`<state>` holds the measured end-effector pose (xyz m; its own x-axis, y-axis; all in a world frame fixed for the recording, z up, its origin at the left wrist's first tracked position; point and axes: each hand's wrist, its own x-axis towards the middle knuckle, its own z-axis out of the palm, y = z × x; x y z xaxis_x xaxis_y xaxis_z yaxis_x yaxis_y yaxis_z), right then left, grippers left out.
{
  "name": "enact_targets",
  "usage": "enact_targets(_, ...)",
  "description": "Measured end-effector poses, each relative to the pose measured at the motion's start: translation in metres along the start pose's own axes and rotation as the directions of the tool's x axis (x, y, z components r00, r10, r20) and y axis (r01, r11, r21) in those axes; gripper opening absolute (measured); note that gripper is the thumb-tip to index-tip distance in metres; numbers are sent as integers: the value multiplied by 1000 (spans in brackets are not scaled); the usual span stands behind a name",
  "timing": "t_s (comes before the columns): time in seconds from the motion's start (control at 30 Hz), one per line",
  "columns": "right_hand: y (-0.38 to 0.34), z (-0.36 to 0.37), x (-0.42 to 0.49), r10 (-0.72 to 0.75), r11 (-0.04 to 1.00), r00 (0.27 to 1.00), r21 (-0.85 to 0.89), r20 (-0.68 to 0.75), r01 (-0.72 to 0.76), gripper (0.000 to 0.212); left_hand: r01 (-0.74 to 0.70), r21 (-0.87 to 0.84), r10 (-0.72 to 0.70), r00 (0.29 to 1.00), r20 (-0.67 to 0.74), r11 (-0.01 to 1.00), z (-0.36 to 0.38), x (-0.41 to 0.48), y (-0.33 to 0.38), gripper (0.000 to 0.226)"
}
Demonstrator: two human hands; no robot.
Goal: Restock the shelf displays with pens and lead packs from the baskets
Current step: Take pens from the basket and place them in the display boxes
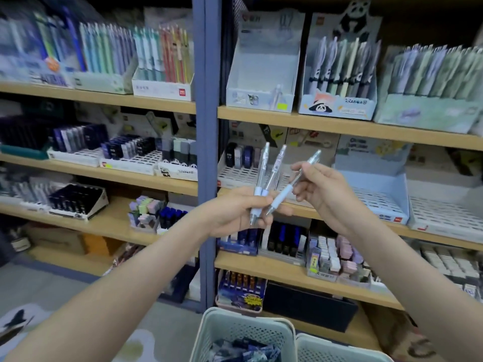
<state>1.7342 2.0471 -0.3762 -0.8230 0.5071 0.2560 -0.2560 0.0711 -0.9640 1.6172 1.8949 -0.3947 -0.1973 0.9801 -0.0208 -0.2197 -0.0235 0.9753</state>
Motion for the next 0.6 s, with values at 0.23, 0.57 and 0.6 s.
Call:
enact_targets(0.23, -7, 19, 12, 43, 992, 998, 119, -41, -38, 17, -69, 124, 61, 996, 65, 990, -9, -16, 11, 22)
enact_targets(0.57, -19, 35, 45, -61, 984, 982, 157, -178, 89, 17, -252, 251, 311, 921, -235, 935, -24, 2, 36, 15)
enact_targets(0.6, -21, 34, 51, -83, 986, 978, 130, -193, 109, 19, -279, 239, 344, 891, -298, 930, -29, 7, 39, 17)
